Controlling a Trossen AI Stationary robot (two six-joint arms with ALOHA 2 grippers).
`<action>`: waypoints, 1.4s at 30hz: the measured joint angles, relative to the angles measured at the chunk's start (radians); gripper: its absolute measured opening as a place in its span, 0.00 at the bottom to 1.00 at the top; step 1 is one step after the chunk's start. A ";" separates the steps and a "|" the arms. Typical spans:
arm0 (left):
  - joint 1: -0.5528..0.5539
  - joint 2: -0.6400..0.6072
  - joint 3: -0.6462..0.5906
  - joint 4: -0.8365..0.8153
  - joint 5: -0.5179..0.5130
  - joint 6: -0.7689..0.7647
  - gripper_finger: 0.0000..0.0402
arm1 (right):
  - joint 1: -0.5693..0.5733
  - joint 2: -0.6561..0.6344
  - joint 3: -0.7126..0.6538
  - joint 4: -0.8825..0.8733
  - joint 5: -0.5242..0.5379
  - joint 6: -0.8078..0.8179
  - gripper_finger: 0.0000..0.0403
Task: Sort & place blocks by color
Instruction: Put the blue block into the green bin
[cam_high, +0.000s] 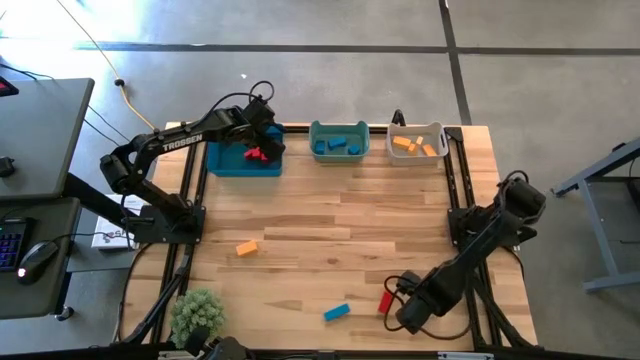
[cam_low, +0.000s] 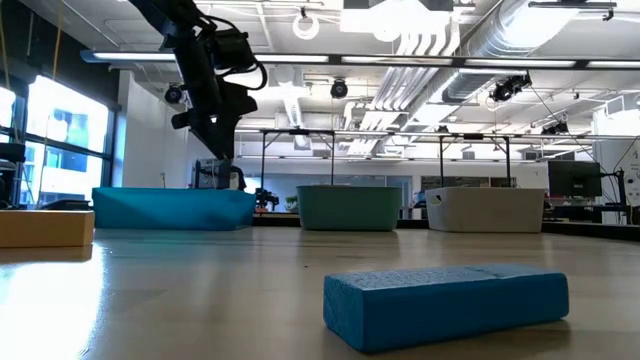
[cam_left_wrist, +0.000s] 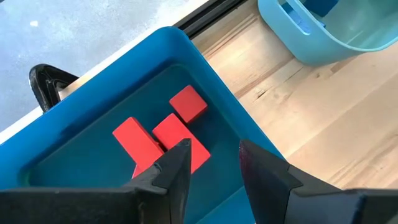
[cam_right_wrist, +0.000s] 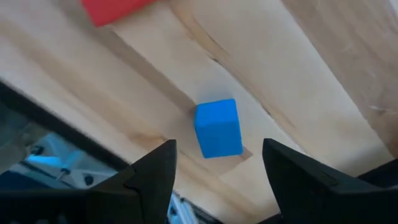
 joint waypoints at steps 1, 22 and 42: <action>0.000 0.000 0.000 0.000 0.000 0.000 0.31 | 0.000 0.013 0.000 0.001 -0.004 -0.001 0.56; 0.000 0.000 0.000 0.000 -0.001 0.000 0.31 | 0.000 0.145 0.000 0.053 -0.110 -0.031 0.52; 0.000 0.000 0.000 -0.001 -0.001 0.050 0.31 | -0.080 0.117 0.000 0.092 -0.113 -0.027 0.23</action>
